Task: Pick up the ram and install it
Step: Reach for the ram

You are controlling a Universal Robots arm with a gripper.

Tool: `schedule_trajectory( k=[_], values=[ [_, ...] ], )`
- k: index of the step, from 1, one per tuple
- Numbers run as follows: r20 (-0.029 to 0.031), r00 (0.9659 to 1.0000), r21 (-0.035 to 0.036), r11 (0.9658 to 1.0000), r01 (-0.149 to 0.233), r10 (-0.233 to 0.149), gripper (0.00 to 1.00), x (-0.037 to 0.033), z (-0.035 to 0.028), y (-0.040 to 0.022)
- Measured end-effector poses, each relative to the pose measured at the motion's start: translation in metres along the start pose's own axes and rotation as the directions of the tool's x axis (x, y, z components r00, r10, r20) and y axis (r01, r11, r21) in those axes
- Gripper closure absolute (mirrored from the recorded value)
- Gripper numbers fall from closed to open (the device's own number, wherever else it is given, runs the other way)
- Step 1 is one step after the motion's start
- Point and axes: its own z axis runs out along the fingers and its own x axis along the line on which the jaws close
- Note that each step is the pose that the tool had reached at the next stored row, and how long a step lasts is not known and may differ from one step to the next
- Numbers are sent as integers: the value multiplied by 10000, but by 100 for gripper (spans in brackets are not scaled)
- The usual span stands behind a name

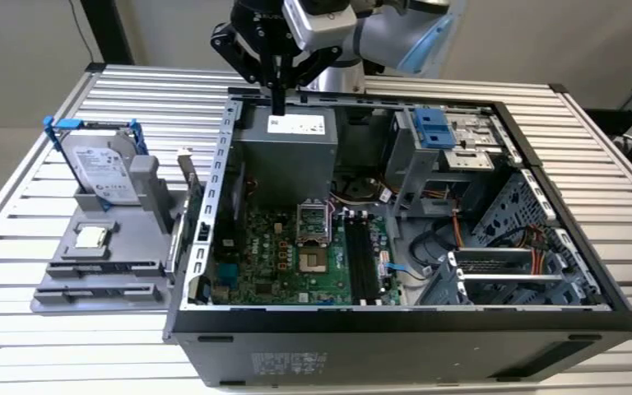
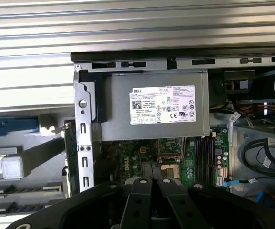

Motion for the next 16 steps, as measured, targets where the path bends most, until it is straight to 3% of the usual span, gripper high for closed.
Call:
schedule_trajectory(
  k=[16],
  values=[
    [0,10000,0,10000,0,0,100,99,-2,-7]
  ],
)
